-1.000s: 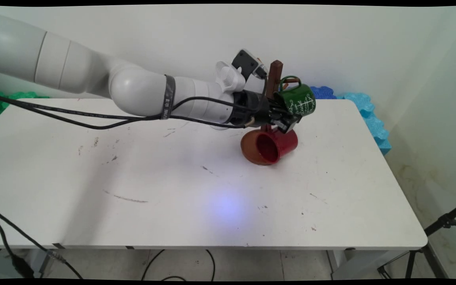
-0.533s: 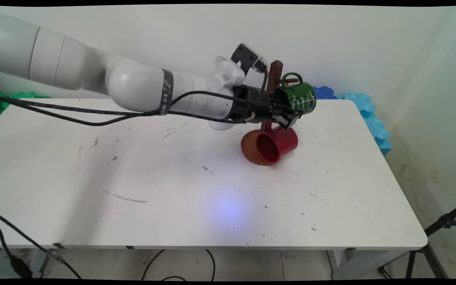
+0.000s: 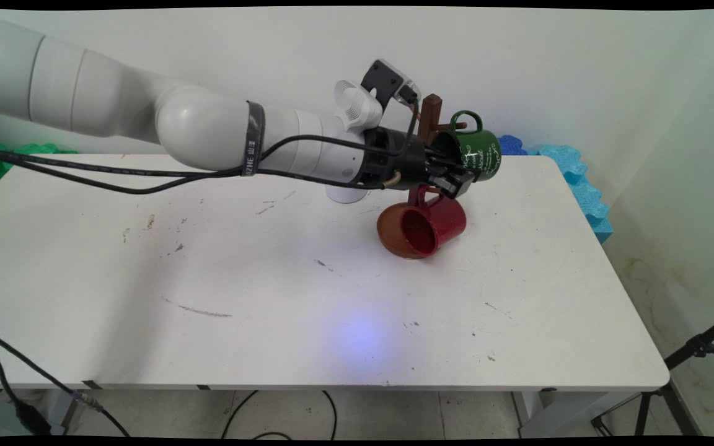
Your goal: Place the picked object on the table
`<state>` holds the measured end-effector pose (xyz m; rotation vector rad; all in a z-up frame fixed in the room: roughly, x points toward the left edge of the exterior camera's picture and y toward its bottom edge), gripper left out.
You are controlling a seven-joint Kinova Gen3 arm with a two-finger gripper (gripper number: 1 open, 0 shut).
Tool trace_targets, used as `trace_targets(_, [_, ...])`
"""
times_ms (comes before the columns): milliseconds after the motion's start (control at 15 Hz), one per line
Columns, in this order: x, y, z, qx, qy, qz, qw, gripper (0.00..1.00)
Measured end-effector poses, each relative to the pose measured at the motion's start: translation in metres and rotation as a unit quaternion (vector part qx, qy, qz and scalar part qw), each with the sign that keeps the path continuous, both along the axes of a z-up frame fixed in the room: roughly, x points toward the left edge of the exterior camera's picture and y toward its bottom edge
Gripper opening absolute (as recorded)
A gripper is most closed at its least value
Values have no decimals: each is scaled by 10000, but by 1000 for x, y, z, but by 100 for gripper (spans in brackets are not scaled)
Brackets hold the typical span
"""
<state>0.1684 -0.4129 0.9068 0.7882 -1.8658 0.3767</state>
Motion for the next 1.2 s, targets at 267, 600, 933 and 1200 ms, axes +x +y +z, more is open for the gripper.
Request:
trace_targets(267, [0,4,5,2,30,-33,10000,0])
trace_targets(600, [2,8,7,10,33,-50,10000,0])
trace_targets(933, [4,9,8,30,26,-51,10000,0])
trace_targets(1200, [6,12,9,50,34,-91,9999,0])
